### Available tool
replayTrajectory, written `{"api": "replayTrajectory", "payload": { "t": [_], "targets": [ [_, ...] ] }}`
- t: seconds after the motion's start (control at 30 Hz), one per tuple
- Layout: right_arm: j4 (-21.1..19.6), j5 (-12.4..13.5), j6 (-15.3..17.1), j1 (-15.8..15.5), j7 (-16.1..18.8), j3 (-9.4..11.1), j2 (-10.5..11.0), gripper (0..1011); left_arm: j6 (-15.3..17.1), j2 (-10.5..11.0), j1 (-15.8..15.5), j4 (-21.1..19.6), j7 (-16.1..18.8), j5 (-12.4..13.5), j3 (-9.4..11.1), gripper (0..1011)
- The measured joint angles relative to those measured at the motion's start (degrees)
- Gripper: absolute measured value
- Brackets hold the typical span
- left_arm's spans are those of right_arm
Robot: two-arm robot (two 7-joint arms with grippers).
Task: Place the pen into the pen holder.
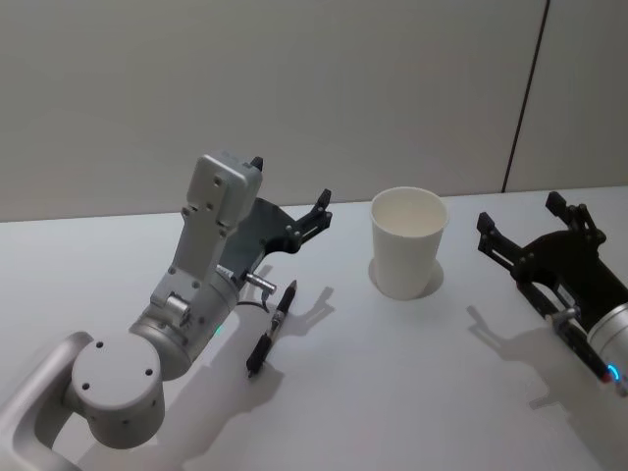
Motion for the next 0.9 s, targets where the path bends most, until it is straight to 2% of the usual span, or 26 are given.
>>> {"api": "replayTrajectory", "payload": {
  "t": [0.9],
  "targets": [
    [0.0,0.0,0.0,0.0,0.0,0.0,0.0,1001,0.0,0.0,0.0,0.0,0.0,0.0,0.0,1001]
  ]
}}
